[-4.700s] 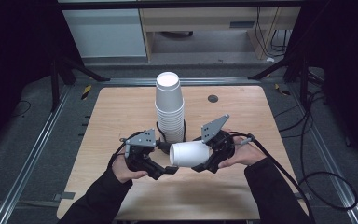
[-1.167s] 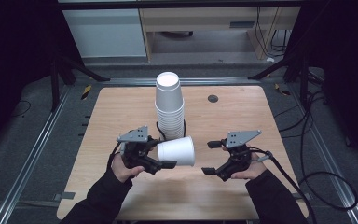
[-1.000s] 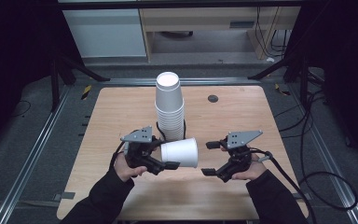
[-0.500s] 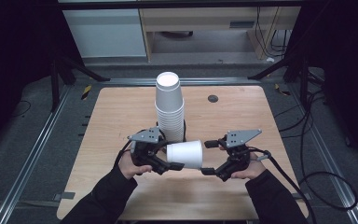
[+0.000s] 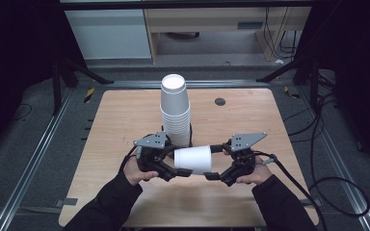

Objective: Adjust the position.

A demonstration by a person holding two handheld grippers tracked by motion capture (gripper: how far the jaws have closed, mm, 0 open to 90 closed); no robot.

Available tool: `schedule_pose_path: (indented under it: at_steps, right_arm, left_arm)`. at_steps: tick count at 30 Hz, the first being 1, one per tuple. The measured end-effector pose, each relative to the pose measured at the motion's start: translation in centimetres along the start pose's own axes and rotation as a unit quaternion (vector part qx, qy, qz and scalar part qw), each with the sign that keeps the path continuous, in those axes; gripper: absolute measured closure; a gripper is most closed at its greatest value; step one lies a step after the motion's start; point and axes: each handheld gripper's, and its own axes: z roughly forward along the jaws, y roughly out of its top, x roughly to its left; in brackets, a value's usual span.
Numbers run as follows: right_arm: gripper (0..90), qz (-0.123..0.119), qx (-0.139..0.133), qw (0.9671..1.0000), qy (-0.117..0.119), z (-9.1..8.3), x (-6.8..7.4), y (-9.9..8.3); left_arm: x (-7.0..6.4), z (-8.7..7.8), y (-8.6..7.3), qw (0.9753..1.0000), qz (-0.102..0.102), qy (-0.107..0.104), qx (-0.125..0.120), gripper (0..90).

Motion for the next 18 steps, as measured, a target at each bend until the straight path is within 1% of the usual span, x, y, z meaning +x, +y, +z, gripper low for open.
schedule_pose_path:
  at_steps: [5, 7, 10, 12, 14, 18]
  right_arm:
    - [3.9, 0.005, -0.003, 1.0000, 0.006, 0.2, -0.1, -0.1]
    - [3.8, 0.006, -0.006, 0.9999, 0.014, 0.4, -0.2, 0.0]
    - [4.4, 0.008, -0.003, 0.9997, 0.022, 0.8, -0.2, 0.0]
    - [4.4, 0.008, -0.002, 0.9997, 0.022, 0.9, -0.2, 0.0]
    - [4.7, 0.009, 0.000, 0.9995, 0.031, 1.1, -0.2, -0.1]
    - [5.2, 0.010, 0.000, 0.9993, 0.036, 1.2, -0.2, -0.2]
  left_arm:
    - [-0.1, 0.1, 0.0, 1.0000, -0.002, -0.003, -0.005, 21.5]
    - [-0.2, 0.1, 0.0, 1.0000, -0.001, -0.005, -0.005, 21.5]
    - [-0.2, 0.2, 0.1, 1.0000, 0.000, -0.006, -0.006, 21.5]
    - [-0.2, 0.2, 0.1, 1.0000, 0.000, -0.007, -0.005, 21.5]
    - [-0.2, 0.4, 0.0, 0.9999, -0.001, -0.010, -0.003, 21.5]
    - [-0.2, 0.5, -0.1, 0.9999, -0.002, -0.011, -0.003, 21.5]
